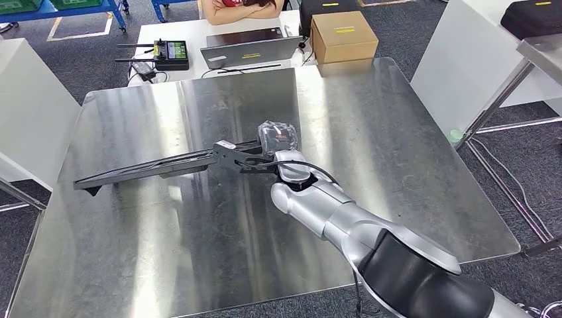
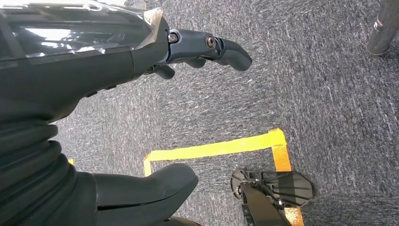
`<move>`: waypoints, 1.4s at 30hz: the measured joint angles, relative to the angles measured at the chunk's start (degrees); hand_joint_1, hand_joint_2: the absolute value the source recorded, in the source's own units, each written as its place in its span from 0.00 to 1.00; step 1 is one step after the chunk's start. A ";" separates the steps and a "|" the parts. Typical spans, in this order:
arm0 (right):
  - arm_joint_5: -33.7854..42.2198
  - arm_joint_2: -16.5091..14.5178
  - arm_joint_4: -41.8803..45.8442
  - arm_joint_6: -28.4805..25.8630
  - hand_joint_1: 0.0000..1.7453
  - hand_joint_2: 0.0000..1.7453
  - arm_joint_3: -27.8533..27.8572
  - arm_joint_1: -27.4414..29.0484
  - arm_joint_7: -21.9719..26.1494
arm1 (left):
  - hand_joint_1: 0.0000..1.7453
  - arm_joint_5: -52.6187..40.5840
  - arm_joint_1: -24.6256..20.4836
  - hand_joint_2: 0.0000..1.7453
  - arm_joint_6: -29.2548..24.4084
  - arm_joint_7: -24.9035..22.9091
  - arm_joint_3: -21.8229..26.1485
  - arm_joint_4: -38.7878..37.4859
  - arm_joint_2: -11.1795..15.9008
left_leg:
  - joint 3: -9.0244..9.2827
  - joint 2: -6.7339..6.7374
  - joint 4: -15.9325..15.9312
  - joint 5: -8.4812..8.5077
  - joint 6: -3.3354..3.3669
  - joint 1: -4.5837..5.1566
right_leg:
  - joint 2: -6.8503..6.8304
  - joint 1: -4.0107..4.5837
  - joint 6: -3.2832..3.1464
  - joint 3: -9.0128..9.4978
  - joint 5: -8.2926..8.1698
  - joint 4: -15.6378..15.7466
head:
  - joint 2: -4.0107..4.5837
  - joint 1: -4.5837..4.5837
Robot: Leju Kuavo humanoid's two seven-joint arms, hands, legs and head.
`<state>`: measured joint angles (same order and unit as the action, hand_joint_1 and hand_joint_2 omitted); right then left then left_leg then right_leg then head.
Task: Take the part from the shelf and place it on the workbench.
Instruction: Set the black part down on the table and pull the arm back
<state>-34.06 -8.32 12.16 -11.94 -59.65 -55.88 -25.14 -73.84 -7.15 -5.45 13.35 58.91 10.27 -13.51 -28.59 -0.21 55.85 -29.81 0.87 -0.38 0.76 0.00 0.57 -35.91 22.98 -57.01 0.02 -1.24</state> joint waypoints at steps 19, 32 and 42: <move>-0.20 5.70 -1.07 0.55 0.00 0.00 2.46 1.64 -1.99 | 0.00 -0.72 0.29 0.25 -0.86 -0.42 -1.15 -0.10 -0.05 | -0.75 0.00 -0.17 0.05 0.11 -0.12 | 0.04 0.18 0.08 -0.39 -0.01 0.78 | 0.00 0.02; -0.85 3.99 -1.06 0.54 0.00 0.00 3.00 0.36 -0.89 | 0.00 0.08 0.94 0.00 -1.02 -0.63 -1.05 -0.11 0.04 | -0.14 -0.01 -0.29 -0.15 0.26 -0.15 | 0.01 0.18 0.15 0.13 -0.08 0.86 | 0.00 0.01; -1.43 1.95 -0.84 -1.11 0.00 0.00 4.77 -1.22 3.11 | 0.00 0.77 1.30 0.00 -2.15 0.36 -1.05 -0.11 0.04 | 0.08 -0.01 -0.30 -0.15 0.25 -0.17 | 0.02 0.20 0.15 0.37 -0.08 0.83 | 0.00 0.00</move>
<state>-35.49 -6.37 11.32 -13.05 -54.88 -57.10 -22.03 -73.07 -5.85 -7.60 13.71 57.86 10.16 -13.46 -28.51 -0.22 55.55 -29.96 1.12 -0.55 0.78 0.20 0.72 -35.54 22.90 -56.18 0.02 -1.24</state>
